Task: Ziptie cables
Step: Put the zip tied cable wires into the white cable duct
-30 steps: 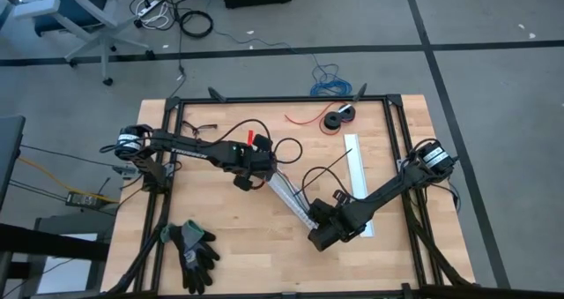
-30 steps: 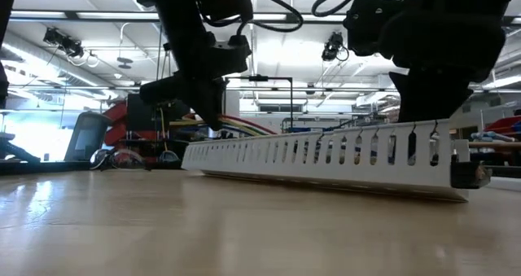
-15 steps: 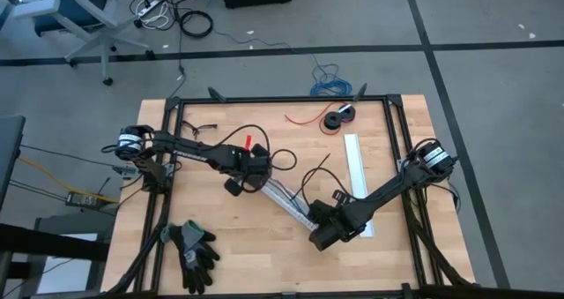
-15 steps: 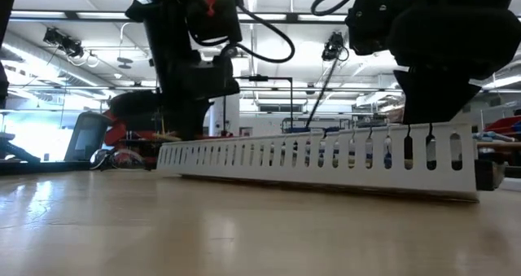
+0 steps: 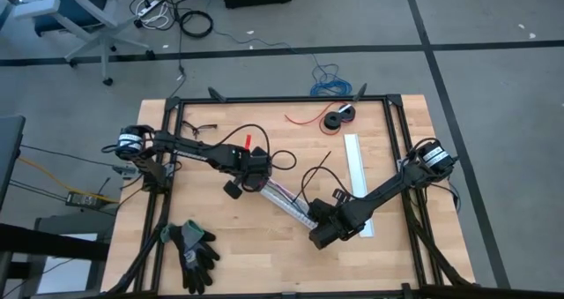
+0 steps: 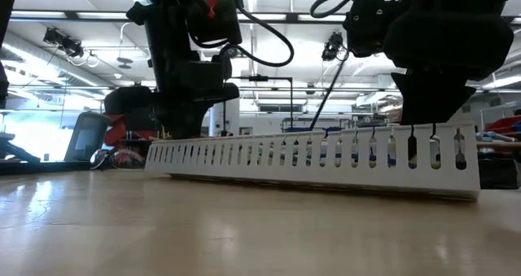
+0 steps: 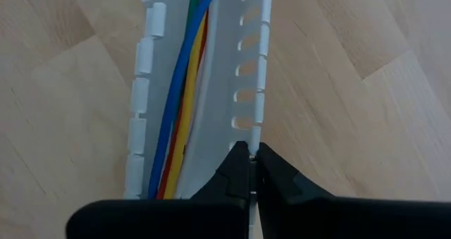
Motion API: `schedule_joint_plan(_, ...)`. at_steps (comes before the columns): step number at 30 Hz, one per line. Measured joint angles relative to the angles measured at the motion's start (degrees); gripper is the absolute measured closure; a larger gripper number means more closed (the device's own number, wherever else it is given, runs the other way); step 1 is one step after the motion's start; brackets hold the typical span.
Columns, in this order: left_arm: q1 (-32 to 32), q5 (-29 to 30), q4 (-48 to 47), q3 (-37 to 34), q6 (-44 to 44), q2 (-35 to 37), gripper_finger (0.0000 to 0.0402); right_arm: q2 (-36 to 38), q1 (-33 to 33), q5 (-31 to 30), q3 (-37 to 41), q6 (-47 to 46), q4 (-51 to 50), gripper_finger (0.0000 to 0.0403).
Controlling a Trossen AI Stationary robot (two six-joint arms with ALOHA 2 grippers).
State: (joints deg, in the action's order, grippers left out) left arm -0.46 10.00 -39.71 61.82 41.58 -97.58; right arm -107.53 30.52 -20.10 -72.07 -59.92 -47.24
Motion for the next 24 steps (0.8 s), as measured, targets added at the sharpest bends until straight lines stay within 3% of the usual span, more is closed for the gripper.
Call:
schedule_joint_plan(11,0.0,-1.7,-2.8,1.0,-4.3,-0.1,0.0269,0.0,0.0,-0.2,0.0,-0.2,0.0,0.0402)
schedule_joint_plan(24,-0.1,-1.2,-10.5,7.6,-10.5,0.5,0.0260,0.0,0.0,-0.2,0.0,-1.2,0.0,0.0402)
